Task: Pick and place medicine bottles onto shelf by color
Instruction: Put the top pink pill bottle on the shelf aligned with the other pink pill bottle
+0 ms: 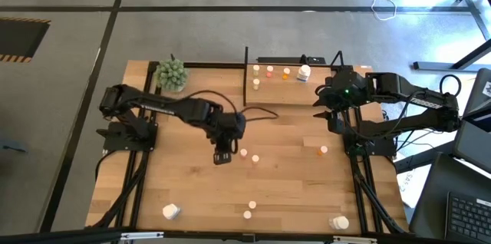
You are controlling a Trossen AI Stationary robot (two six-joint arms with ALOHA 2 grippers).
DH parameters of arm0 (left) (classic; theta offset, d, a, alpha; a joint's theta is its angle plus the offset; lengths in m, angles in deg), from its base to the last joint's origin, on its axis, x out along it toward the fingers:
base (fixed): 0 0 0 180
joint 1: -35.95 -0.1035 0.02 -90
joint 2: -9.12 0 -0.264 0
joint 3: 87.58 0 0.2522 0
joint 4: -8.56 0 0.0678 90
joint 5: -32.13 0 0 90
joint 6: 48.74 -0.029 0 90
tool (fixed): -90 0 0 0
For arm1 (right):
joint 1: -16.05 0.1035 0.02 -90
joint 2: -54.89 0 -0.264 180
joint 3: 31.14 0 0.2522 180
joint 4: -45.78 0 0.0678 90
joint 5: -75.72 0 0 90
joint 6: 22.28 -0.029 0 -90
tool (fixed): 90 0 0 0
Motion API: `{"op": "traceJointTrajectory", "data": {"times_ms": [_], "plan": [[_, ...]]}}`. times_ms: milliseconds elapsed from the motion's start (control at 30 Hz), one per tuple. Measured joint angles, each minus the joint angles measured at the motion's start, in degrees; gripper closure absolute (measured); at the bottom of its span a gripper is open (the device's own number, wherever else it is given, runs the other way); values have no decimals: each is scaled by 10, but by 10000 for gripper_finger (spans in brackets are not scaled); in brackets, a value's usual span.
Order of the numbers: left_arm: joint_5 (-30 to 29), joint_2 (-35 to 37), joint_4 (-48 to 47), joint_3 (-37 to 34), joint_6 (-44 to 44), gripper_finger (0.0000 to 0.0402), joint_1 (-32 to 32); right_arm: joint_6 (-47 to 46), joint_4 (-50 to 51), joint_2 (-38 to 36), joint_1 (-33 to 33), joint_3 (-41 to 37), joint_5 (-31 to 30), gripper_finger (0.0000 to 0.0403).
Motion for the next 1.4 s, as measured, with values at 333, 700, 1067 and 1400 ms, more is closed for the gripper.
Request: {"op": "traceJointTrajectory", "data": {"times_ms": [333, 700, 1067, 1400], "plan": [[-120, 149, 133, -167, 118, 247, 71, -2, -23, 0, 0, 0, 0, 221], [-188, 262, 465, -434, 109, 247, 118, -3, -85, 0, 0, 0, 0, 221], [-228, 176, 750, -579, 108, 247, 117, -4, -100, 0, 0, 0, 0, 221], [-232, 12, 901, -563, 78, 247, 116, -4, -100, 0, 0, 0, 0, 221]]}}
